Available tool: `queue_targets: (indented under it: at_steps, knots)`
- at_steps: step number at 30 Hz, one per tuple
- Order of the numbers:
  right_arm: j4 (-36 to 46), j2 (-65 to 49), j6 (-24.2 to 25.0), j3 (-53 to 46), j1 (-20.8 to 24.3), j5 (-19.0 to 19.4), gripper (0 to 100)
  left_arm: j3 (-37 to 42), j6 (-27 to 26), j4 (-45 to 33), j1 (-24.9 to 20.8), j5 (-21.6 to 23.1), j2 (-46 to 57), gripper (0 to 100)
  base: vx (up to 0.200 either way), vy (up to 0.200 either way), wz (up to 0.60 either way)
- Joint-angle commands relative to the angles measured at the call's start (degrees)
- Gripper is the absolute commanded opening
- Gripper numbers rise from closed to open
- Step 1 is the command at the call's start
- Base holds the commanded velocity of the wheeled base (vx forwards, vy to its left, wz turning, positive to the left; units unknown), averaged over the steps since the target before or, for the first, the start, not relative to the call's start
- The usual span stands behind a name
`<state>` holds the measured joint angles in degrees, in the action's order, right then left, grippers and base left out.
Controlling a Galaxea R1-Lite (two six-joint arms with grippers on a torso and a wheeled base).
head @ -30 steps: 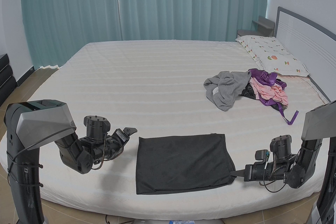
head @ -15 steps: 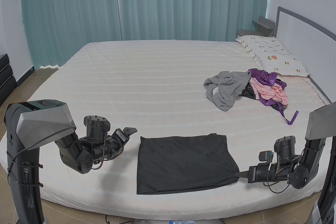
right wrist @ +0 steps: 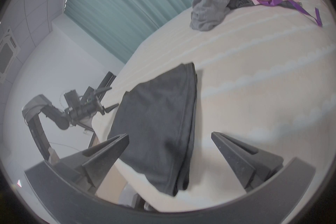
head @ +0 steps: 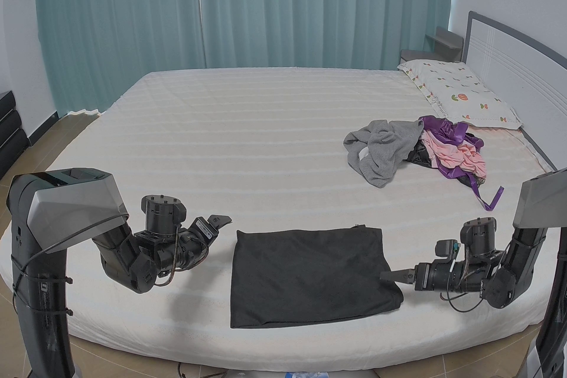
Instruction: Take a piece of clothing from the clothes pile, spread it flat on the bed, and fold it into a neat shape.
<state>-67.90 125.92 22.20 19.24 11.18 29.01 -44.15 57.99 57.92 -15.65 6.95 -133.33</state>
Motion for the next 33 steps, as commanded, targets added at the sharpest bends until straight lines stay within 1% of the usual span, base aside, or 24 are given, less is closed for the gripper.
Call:
queue_targets:
  at_steps: [1,3,4,5,6,8,10,15,26,27,33]
  knots:
    - [4.27,2.93,3.82,12.05,0.25,-2.03,100,-0.05,0.02,0.09,0.01,-0.01,-0.09,100,0.000,0.000,0.00]
    - [6.91,4.60,4.08,16.18,0.07,-2.73,100,0.03,0.02,0.09,0.01,-0.01,-0.09,100,0.000,0.000,0.00]
    - [9.54,6.62,5.22,21.19,-0.02,-3.44,100,0.03,0.02,0.09,0.01,-0.09,-0.09,100,0.000,0.000,0.00]
    - [10.07,7.59,6.89,23.83,-0.02,-3.70,100,0.03,0.02,0.09,-0.08,-0.09,-0.09,100,0.000,0.000,0.00]
    - [10.33,8.29,8.21,25.50,-0.02,-3.88,100,0.03,0.02,0.09,-0.08,-0.09,-0.09,100,0.000,0.000,0.00]
    - [10.77,9.87,12.34,29.19,0.25,-3.96,100,-0.05,-0.07,0.09,-0.08,-0.18,-0.09,100,0.000,0.000,0.00]
    - [10.86,11.46,13.75,31.12,0.42,-4.05,100,-0.14,-0.07,0.09,-0.17,-0.18,-0.09,100,0.000,0.000,0.00]
    - [10.86,13.48,14.19,34.20,0.33,-3.96,100,-0.05,-0.33,0.09,-0.34,-0.53,-0.09,100,0.000,0.000,0.00]
    - [11.04,14.27,14.19,35.69,0.33,-3.96,100,-0.05,-0.33,0.18,-0.43,-0.53,-0.09,100,0.000,0.000,0.00]
    - [11.04,14.27,14.19,35.69,0.33,-3.96,0,-0.05,-0.33,0.18,-0.43,-0.53,-0.09,100,0.000,0.000,0.00]
    - [10.95,14.44,14.28,35.69,0.51,-4.05,0,-0.05,-0.42,0.18,-0.43,-0.62,-0.18,100,0.000,0.000,0.00]
